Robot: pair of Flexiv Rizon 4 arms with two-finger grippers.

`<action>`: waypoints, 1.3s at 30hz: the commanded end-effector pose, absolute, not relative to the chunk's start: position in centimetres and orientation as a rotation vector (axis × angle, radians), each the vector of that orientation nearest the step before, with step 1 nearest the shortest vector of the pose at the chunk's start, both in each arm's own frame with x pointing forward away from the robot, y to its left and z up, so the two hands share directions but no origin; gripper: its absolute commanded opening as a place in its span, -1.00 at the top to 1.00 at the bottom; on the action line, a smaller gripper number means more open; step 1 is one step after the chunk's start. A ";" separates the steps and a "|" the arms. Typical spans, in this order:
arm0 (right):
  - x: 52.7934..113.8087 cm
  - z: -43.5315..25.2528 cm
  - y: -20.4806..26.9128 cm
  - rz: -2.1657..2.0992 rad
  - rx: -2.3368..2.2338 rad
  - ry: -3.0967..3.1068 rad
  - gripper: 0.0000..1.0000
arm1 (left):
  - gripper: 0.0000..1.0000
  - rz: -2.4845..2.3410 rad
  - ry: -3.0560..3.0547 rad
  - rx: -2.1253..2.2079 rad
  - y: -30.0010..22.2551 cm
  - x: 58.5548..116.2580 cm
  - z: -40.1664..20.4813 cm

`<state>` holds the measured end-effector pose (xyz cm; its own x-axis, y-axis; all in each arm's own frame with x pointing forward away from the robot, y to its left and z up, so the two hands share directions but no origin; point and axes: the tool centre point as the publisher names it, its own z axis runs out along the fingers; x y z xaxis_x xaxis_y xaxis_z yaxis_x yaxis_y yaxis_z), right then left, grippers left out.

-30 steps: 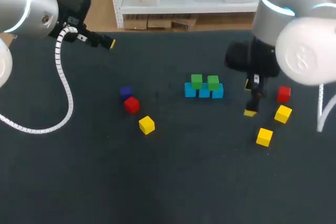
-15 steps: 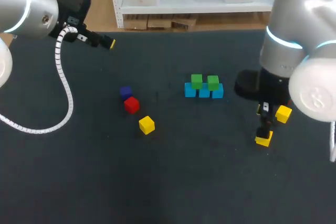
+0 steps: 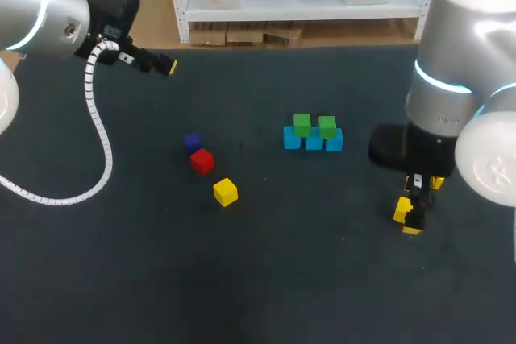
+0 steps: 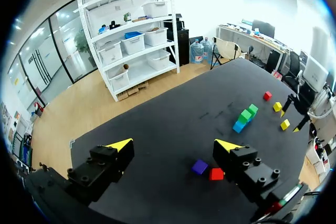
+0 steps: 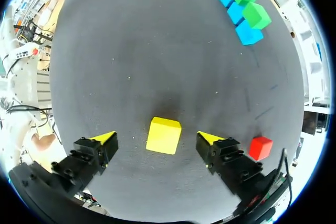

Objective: Place the blue cubes, place green cubes on the blue cubes, place the yellow cubes on the green cubes, then place the red cubes on the yellow cubes, and place purple cube on the red cubes.

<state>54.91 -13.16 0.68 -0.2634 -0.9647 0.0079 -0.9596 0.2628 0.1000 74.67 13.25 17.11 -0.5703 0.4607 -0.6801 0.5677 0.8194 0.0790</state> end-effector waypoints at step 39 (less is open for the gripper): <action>65.5 12.3 -9.2 0.108 2.215 -2.326 1.00 | -1.00 -0.198 2.273 0.754 13.4 74.7 17.1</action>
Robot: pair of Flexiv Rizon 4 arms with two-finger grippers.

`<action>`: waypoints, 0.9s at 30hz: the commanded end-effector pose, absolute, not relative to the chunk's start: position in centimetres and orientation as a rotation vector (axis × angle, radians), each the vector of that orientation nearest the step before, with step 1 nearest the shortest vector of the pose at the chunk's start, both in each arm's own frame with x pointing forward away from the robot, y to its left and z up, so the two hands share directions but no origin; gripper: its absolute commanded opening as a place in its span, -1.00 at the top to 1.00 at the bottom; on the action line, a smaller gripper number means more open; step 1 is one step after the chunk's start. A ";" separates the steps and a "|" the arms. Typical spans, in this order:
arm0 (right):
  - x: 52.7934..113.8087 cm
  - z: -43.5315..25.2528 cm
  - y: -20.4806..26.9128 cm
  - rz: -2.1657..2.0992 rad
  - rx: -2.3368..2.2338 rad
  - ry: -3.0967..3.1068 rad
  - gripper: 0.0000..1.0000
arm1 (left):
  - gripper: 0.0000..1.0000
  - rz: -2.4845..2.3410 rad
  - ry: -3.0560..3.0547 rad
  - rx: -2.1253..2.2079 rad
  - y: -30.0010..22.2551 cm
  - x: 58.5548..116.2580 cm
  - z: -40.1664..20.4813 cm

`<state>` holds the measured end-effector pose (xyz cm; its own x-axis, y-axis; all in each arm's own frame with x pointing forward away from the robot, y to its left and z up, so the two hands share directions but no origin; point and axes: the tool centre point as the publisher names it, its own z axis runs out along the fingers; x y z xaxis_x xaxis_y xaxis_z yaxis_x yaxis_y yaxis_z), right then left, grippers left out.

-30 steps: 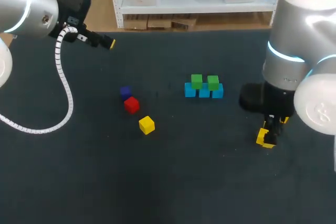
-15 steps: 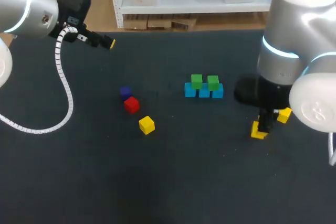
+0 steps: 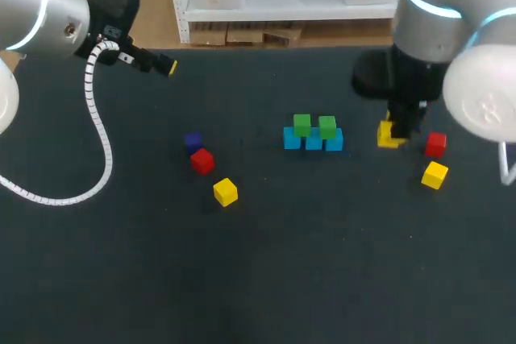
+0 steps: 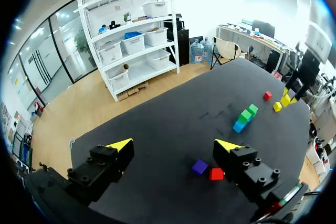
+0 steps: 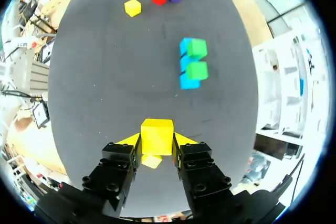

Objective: Place the blue cubes, place green cubes on the blue cubes, place the yellow cubes on the green cubes, then place the red cubes on the yellow cubes, and place purple cube on the red cubes.

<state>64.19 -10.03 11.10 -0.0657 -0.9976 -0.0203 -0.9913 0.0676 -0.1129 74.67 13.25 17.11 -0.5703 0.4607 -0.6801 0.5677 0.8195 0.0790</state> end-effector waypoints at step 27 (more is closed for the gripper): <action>70.6 10.3 -0.8 0.022 -2.262 2.058 1.00 | -1.00 -0.198 2.273 0.754 13.4 74.7 17.1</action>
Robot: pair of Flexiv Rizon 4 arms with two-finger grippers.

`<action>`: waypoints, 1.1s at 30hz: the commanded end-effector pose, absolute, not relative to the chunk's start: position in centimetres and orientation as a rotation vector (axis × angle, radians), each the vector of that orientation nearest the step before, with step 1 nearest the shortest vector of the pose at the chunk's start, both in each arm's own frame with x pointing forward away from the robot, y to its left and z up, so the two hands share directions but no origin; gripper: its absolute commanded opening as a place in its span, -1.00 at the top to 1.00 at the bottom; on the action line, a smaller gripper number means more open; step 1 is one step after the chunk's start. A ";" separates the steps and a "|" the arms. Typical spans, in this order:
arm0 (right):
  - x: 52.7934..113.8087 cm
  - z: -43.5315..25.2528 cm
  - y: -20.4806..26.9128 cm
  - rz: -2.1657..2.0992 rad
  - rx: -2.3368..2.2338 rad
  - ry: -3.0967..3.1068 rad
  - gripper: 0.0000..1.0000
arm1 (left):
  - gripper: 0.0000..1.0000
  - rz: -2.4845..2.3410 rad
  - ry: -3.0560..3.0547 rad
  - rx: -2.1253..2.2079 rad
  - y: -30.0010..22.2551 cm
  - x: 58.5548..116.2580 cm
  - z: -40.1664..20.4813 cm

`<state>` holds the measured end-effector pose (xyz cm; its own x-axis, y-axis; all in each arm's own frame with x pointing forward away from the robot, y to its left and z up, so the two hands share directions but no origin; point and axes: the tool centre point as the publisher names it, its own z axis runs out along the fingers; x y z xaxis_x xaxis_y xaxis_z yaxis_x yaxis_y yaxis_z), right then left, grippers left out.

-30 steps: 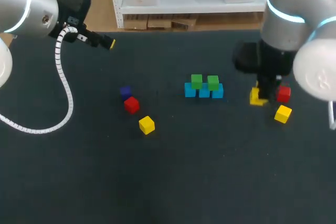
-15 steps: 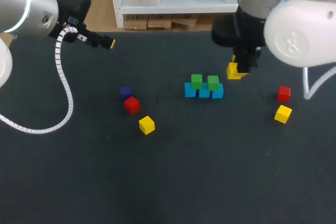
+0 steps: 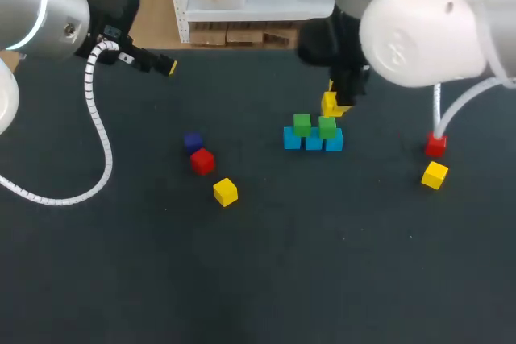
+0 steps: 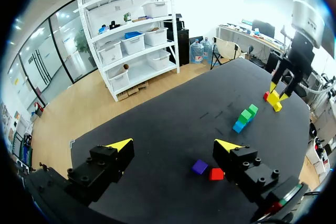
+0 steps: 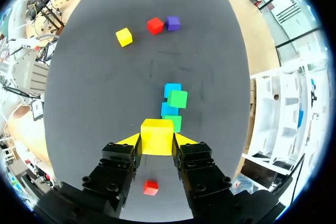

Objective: Place the blue cubes, place green cubes on the blue cubes, place the yellow cubes on the green cubes, then place the red cubes on the yellow cubes, and place purple cube on the red cubes.

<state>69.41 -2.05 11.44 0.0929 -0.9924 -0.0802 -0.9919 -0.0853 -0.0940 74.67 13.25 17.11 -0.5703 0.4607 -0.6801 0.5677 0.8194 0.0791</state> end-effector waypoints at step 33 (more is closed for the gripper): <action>72.3 6.7 -0.3 -0.027 -2.273 2.199 1.00 | -1.00 -0.198 2.273 0.754 13.4 74.7 17.1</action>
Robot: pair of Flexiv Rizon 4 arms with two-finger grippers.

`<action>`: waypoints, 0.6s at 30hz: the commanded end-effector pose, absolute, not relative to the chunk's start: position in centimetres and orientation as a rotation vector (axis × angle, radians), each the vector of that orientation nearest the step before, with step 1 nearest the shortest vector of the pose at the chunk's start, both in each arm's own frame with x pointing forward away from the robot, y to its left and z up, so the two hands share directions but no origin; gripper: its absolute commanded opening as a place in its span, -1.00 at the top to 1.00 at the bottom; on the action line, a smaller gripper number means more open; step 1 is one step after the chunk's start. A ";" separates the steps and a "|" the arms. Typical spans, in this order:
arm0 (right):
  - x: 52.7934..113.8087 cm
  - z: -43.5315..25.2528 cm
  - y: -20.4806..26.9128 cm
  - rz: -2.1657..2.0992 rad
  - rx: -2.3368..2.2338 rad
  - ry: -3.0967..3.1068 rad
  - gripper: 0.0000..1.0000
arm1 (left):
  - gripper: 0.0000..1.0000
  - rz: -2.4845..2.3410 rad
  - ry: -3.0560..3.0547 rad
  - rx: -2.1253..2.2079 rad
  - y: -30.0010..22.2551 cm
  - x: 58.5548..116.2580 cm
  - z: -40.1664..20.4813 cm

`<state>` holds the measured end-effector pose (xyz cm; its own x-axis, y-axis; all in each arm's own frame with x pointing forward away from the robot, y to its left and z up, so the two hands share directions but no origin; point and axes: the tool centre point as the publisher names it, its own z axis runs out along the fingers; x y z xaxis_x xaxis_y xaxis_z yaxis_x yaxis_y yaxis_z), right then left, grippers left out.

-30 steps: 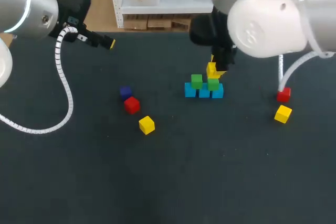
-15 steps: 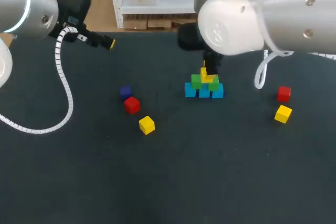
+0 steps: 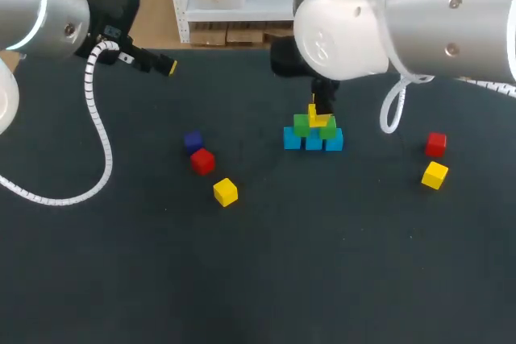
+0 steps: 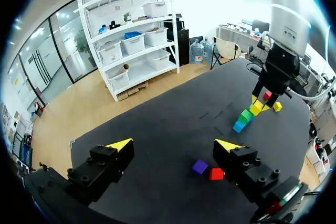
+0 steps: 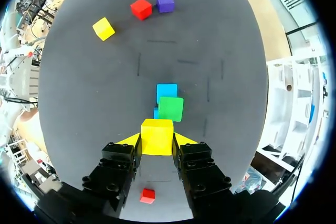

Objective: Place the blue cubes, place green cubes on the blue cubes, place the yellow cubes on the green cubes, then place the red cubes on the yellow cubes, and place purple cube on the red cubes.

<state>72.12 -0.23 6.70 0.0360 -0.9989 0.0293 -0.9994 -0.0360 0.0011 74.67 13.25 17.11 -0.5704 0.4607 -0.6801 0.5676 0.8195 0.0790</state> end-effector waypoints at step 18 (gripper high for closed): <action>73.3 6.2 0.2 -0.005 2.234 -2.194 1.00 | -1.00 -0.198 2.273 0.754 13.4 74.7 17.1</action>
<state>72.93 0.02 6.34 0.0172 -0.9998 0.0041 -0.9999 -0.0172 0.0013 74.67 13.25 17.11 -0.5703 0.4607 -0.6801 0.5676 0.8195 0.0790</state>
